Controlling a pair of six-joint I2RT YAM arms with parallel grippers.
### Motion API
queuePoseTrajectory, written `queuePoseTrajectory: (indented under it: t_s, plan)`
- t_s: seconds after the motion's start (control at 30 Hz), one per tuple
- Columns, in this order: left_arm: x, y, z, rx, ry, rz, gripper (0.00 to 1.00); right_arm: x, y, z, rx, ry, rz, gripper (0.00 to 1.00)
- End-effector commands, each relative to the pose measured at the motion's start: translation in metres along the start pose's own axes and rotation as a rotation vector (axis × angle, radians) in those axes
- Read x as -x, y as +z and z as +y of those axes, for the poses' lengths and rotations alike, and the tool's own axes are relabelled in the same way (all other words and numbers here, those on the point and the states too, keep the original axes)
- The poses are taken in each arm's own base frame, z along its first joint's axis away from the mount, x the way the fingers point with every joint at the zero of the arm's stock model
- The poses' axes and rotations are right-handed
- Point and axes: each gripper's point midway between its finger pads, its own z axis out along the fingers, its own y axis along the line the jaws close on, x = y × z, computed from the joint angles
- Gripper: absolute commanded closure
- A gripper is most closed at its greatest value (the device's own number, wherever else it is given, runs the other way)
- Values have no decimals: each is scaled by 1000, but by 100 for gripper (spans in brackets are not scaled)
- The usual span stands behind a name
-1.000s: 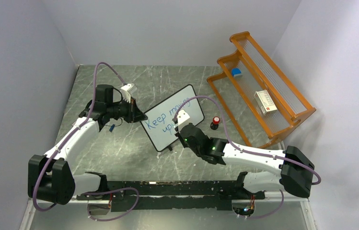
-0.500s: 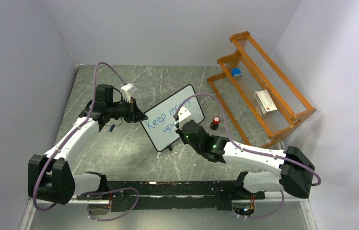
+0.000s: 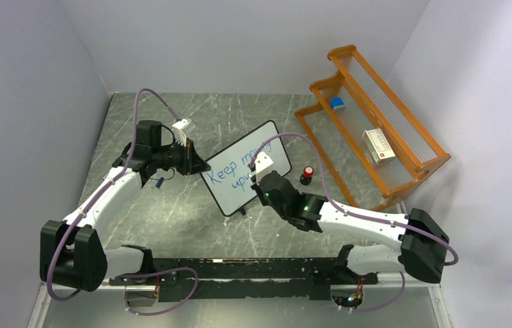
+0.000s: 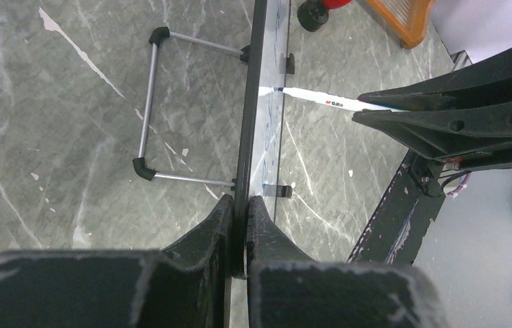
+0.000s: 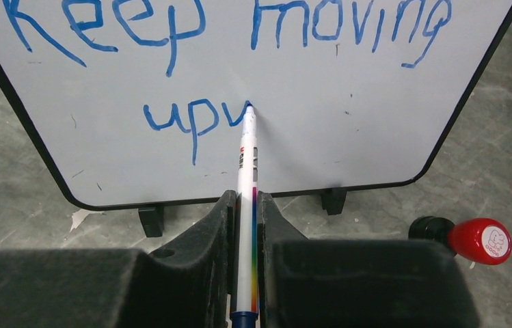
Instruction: Write a sentence on the whiteboard
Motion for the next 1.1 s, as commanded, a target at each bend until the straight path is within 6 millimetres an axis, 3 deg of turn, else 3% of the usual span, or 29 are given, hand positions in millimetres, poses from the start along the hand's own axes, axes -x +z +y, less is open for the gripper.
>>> queuePoseTrajectory:
  t_s: [0.0, 0.37, 1.07]
  plan:
    - [-33, 4, 33, 147, -32, 105, 95, -15, -2, -7, -22, 10, 37, 100]
    - [-33, 4, 33, 147, -31, 104, 95, -17, -2, -10, -38, 13, 37, 100]
    - [-32, 3, 32, 147, -28, 103, 95, 25, 8, -13, -43, 15, -61, 100]
